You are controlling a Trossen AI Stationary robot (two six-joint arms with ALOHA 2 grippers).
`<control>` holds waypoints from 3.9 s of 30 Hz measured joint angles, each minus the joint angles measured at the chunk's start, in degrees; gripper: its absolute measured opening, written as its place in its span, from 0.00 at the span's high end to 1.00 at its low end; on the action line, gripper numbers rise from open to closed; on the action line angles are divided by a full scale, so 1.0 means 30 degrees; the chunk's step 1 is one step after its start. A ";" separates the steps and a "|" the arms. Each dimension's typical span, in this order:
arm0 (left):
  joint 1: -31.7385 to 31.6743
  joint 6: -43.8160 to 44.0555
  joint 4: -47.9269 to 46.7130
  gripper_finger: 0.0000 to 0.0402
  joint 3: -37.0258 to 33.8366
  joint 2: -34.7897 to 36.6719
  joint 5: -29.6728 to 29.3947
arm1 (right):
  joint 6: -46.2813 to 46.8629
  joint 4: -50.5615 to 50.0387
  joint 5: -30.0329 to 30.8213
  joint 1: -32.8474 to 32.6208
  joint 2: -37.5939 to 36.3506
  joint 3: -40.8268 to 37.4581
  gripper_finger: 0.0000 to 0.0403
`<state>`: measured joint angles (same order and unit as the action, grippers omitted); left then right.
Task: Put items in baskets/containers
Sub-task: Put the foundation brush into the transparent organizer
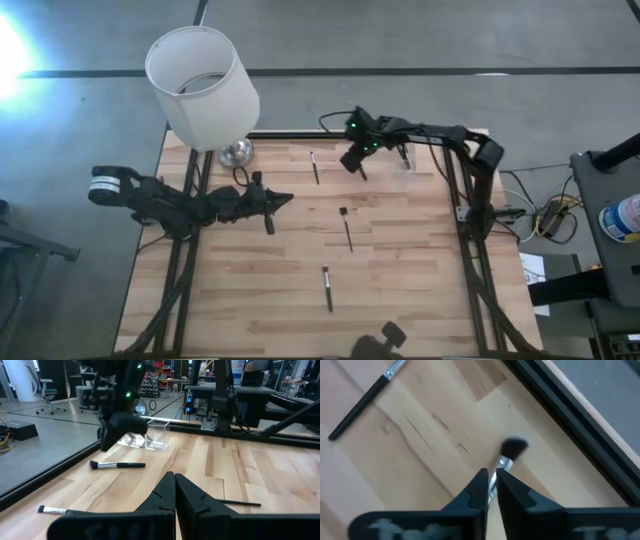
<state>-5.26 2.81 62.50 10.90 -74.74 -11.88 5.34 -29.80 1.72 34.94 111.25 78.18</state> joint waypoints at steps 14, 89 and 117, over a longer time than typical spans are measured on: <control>0.0015 0.0066 -0.0022 1.00 0.0000 0.0000 0.0000 | 0.1028 -0.1005 0.1745 0.0080 0.2305 0.2097 0.56; 0.0015 0.0211 -0.0714 1.00 0.0000 -0.0007 0.0233 | -0.7960 2.4101 0.6352 -0.5647 -2.4894 -2.4977 0.97; 0.0000 0.0197 -0.0710 1.00 0.0000 -0.0007 0.0233 | -0.7372 2.4627 0.0126 0.3093 -2.3426 -2.5880 0.97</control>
<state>-5.26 3.40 60.37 10.90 -74.76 -11.18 -16.78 44.08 2.09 44.22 40.97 0.54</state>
